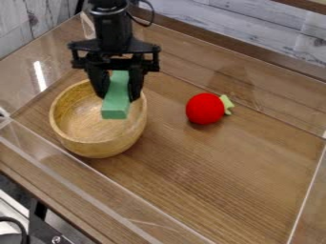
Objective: Put the green stick in the brown bowl
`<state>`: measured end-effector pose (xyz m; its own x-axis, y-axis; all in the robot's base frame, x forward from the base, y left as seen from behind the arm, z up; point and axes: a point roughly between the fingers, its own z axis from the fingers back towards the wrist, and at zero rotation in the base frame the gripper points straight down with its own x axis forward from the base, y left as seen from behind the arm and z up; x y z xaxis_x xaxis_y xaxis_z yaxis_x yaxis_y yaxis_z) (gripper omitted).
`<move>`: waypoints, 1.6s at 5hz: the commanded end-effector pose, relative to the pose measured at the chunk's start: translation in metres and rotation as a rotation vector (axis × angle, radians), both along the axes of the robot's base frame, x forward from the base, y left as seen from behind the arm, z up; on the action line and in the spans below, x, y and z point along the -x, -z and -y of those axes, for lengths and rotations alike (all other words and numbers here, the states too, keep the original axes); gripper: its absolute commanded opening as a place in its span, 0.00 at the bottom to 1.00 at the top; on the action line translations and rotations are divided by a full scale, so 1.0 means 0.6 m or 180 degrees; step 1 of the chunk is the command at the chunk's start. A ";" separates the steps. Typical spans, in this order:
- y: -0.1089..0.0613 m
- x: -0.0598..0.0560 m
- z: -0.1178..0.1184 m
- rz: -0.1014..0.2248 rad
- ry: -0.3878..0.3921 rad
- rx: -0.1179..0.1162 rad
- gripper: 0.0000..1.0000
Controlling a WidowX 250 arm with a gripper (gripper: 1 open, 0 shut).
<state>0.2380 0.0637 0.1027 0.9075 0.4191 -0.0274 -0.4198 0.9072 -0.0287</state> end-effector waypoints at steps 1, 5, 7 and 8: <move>-0.011 -0.001 0.009 0.0122 0.0181 -0.0018 0.00; -0.019 -0.004 0.003 0.0097 0.0470 0.0047 1.00; -0.021 -0.018 -0.012 0.0134 0.0732 0.0115 1.00; -0.015 -0.023 -0.023 0.0142 0.0831 0.0143 1.00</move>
<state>0.2441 0.0728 0.1006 0.9840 0.1720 -0.0471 -0.1757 0.9803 -0.0905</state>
